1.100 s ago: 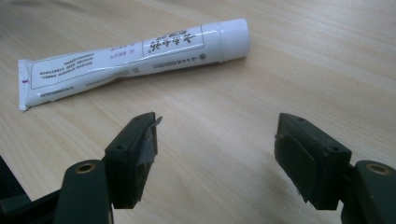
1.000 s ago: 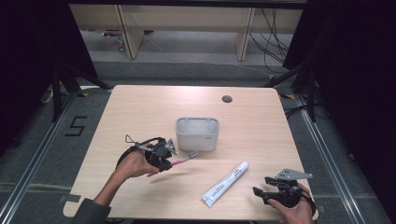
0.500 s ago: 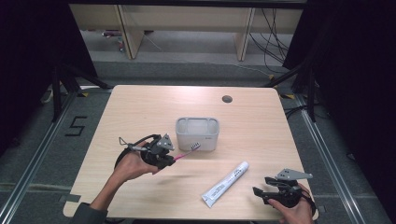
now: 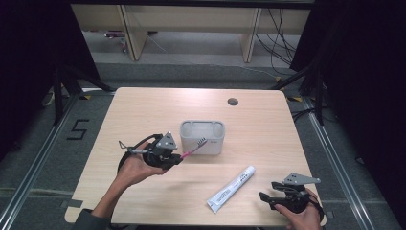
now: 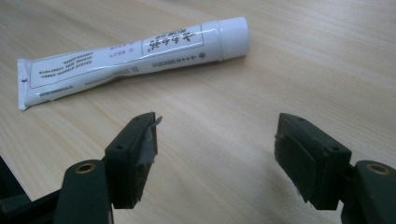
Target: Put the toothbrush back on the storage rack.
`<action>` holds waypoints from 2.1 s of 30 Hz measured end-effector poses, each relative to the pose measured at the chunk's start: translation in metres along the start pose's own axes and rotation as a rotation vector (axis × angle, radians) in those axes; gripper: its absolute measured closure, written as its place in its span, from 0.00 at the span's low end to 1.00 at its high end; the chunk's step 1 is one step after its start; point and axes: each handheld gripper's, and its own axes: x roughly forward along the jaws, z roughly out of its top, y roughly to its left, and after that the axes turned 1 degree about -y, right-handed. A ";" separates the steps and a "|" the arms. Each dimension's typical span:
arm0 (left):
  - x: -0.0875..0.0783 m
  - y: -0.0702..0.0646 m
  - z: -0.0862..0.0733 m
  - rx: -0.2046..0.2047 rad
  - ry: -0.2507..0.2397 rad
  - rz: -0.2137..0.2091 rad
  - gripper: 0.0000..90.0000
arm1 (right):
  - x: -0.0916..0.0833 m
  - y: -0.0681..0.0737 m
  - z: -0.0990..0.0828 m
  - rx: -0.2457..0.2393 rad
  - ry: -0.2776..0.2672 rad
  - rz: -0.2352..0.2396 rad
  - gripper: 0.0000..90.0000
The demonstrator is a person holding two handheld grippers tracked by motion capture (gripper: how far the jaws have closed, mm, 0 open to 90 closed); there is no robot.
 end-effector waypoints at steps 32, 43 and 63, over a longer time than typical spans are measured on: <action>0.002 0.022 0.056 -0.088 -0.189 0.076 0.93 | 0.001 -0.002 0.000 -0.001 -0.006 0.008 0.34; 0.005 0.033 0.074 -0.142 -0.273 0.133 0.93 | 0.000 -0.002 -0.001 0.012 -0.001 0.012 0.34; 0.019 0.047 0.088 -0.206 -0.363 0.208 0.93 | 0.000 -0.001 0.000 0.020 0.004 0.012 0.34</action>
